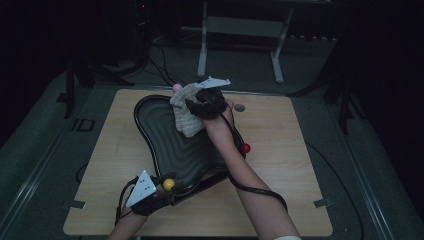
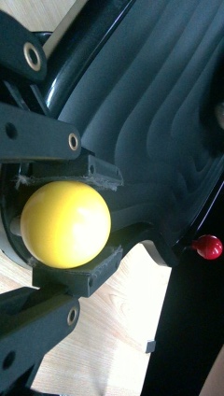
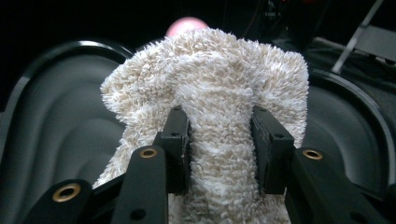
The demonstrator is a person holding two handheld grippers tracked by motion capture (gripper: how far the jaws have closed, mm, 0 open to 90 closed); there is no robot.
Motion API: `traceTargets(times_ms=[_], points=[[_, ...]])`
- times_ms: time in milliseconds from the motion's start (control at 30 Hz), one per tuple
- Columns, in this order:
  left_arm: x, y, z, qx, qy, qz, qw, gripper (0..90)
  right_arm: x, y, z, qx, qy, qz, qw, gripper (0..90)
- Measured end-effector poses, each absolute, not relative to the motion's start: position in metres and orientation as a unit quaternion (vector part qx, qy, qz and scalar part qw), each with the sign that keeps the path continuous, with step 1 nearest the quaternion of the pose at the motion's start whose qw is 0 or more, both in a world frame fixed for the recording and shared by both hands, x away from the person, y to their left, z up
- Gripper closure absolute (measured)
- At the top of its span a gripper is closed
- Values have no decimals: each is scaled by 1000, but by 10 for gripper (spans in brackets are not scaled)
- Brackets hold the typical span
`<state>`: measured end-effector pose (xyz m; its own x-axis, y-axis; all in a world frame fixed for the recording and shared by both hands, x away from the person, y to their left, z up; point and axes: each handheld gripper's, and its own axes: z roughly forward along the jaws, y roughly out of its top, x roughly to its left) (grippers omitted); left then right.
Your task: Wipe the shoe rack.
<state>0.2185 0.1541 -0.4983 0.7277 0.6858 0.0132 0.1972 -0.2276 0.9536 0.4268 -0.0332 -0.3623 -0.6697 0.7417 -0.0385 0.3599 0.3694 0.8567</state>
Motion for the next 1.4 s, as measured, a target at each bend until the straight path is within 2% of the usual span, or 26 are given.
traceTargets(times_ms=[133, 400, 1400], points=[[218, 154, -498, 751, 294, 223, 547, 594, 432, -31, -374, 355, 798, 439, 213, 613], [218, 154, -499, 749, 296, 224, 548, 594, 420, -41, -384, 345, 804, 433, 215, 607], [218, 153, -498, 748, 298, 226, 548, 594, 347, -94, -433, 317, 820, 434, 198, 598]])
